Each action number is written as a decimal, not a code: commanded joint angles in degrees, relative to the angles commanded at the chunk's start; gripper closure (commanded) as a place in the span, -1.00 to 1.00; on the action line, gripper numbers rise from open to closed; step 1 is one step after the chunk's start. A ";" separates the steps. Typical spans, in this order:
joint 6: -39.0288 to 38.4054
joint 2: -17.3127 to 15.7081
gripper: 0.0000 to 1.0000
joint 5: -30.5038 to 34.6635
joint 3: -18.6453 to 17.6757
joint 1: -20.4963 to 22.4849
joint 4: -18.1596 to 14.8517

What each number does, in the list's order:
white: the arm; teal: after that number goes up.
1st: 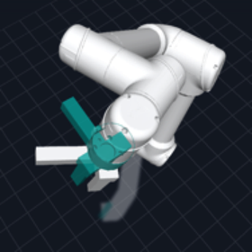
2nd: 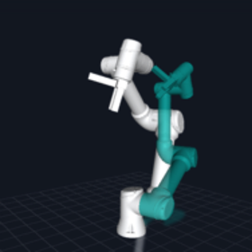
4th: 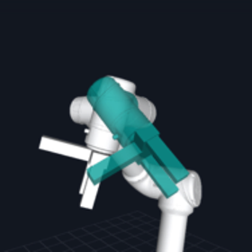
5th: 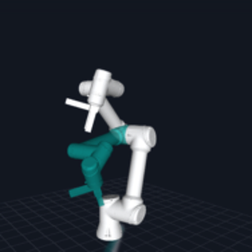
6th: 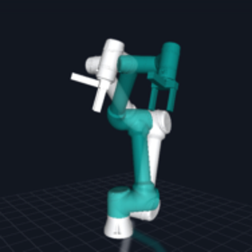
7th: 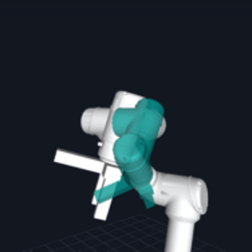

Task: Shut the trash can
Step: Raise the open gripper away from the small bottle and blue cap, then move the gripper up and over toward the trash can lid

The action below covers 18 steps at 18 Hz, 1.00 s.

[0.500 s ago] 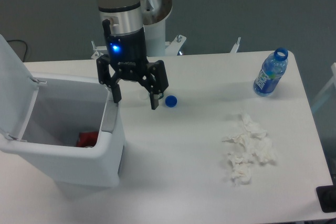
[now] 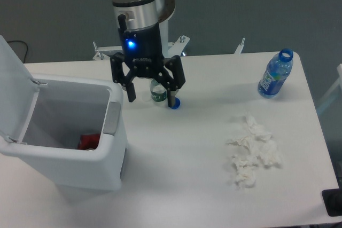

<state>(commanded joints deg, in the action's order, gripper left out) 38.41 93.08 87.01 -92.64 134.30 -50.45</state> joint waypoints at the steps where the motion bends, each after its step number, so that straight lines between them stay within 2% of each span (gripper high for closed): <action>1: 0.00 -0.17 -1.00 0.00 -0.09 -0.17 -0.09; 3: -0.18 -1.84 -1.00 0.52 -0.96 -0.79 -0.35; 7: -0.70 -2.72 -1.00 0.26 -1.75 -1.84 -0.62; 11: -1.32 -4.04 -1.00 -0.44 -2.20 -5.53 -1.14; 16: -10.09 -8.78 -1.00 -0.44 -2.81 -8.61 -1.67; 18: -10.99 -10.28 -1.00 -0.35 -2.90 -10.28 -3.68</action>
<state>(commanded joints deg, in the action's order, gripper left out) 27.42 82.80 86.66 -95.54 124.02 -54.13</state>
